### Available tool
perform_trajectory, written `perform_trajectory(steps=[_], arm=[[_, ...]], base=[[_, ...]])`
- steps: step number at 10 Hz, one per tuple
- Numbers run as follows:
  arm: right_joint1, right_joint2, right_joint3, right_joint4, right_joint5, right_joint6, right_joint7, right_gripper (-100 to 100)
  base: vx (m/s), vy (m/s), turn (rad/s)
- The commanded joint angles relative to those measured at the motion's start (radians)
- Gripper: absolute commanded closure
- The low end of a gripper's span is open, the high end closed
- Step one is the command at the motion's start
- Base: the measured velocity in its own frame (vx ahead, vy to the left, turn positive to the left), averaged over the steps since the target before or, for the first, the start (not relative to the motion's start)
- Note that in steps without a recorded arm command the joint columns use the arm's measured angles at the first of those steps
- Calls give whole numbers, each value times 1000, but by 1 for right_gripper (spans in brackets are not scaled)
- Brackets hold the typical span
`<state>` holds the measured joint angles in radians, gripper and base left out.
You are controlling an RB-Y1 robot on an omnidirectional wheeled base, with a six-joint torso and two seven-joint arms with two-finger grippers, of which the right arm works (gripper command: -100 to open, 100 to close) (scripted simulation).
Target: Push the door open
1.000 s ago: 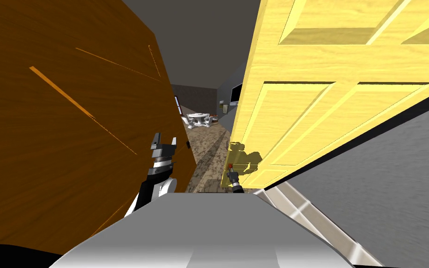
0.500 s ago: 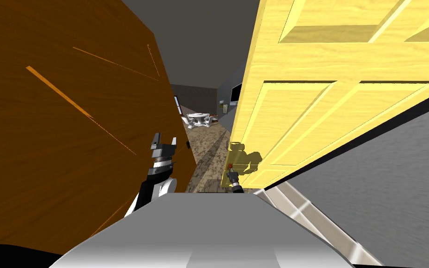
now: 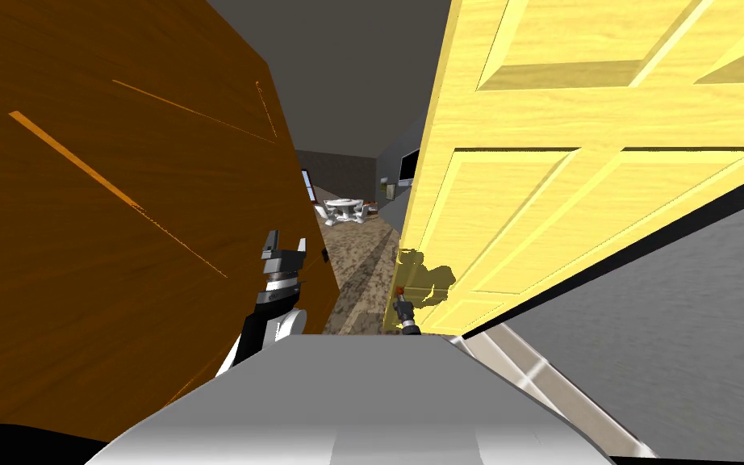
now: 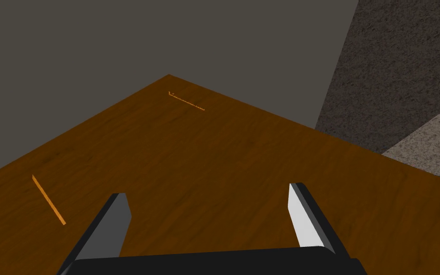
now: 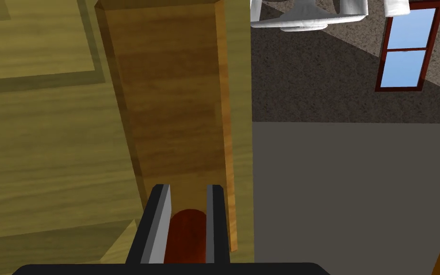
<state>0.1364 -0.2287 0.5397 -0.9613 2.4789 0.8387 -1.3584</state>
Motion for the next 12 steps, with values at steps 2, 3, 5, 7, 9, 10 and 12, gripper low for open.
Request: perform_trajectory(steps=[2, 3, 5, 7, 9, 10, 12], arm=[[-14, 6, -19, -9, -14, 31, -57, 100], [-14, 6, -19, -9, -14, 31, -57, 100], [-10, 14, -25, -10, -23, 39, -96, 100], [-7, 22, -32, -12, -33, 47, -136, 100], [-4, 27, -36, -13, -39, 51, -159, 100], [-4, 27, -36, -13, -39, 51, -159, 100], [0, 36, -43, -14, -50, 60, -205, 100]], base=[[109, -13, 17], [87, -12, -2], [75, 4, -2], [88, -5, -5], [82, -4, 4], [28, 9, 11], [88, -10, 0]])
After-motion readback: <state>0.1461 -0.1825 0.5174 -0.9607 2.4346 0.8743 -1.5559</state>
